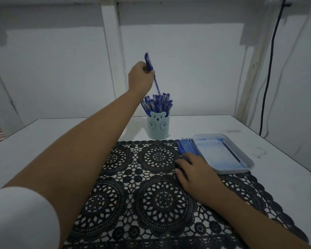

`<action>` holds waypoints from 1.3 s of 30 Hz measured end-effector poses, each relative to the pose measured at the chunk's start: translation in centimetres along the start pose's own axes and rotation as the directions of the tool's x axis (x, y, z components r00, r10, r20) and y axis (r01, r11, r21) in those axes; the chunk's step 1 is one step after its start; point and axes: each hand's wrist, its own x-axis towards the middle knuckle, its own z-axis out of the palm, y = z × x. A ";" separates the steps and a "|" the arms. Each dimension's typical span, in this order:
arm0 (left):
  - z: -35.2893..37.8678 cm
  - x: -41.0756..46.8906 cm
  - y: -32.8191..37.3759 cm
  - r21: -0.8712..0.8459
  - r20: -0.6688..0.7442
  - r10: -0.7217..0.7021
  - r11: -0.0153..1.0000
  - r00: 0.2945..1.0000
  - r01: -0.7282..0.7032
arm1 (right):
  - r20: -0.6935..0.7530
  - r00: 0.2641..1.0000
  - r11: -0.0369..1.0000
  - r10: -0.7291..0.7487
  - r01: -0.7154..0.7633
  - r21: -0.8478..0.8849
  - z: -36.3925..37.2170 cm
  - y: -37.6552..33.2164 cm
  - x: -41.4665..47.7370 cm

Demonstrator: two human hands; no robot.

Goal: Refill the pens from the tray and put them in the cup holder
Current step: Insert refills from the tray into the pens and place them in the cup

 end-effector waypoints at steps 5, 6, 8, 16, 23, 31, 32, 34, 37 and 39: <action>1.0 -1.3 -1.8 0.258 0.167 0.056 0.961 0.984 -0.099 | -0.099 0.995 0.999 -0.015 0.011 -0.044 0.1 -0.1 0.0; 1.1 -1.4 -2.2 0.295 0.194 0.078 0.946 0.978 -0.134 | -0.122 0.992 0.998 -0.021 0.014 -0.062 0.2 -0.1 0.1; 1.3 -1.4 -2.6 0.427 0.222 0.126 0.879 0.967 -0.212 | -0.158 0.987 0.997 -0.025 0.012 -0.082 0.4 -0.2 0.1; 1.1 -2.3 -3.1 0.689 0.355 0.057 0.658 0.933 -0.303 | -0.288 0.957 0.959 0.018 -0.098 -0.265 0.0 -0.4 0.3; -0.9 -6.8 -2.5 0.527 0.199 0.229 0.795 0.953 -0.301 | -0.308 0.951 0.934 0.031 -0.137 -0.329 0.2 -0.6 0.6; -2.7 -15.1 -4.2 0.400 0.402 -0.442 0.873 0.802 0.280 | -0.454 0.889 0.952 0.054 -0.183 -0.244 -0.8 -1.4 0.8; -2.8 -15.9 -4.1 0.372 0.426 -0.511 0.851 0.746 0.371 | -0.476 0.878 0.957 0.051 -0.179 -0.227 -0.9 -1.6 0.8; -2.9 -17.0 -3.8 0.285 0.451 -0.563 0.826 0.692 0.487 | -0.514 0.857 0.966 0.039 -0.164 -0.198 -0.8 -2.2 0.7; -2.7 -17.8 -3.5 0.041 0.520 -0.533 0.796 0.667 0.604 | -0.541 0.841 0.983 -0.018 -0.085 -0.165 -0.7 -3.1 0.4; -2.7 -18.1 -3.0 -0.093 0.541 -0.517 0.748 0.664 0.657 | -0.515 0.855 0.991 -0.055 -0.017 -0.135 -0.8 -3.7 0.0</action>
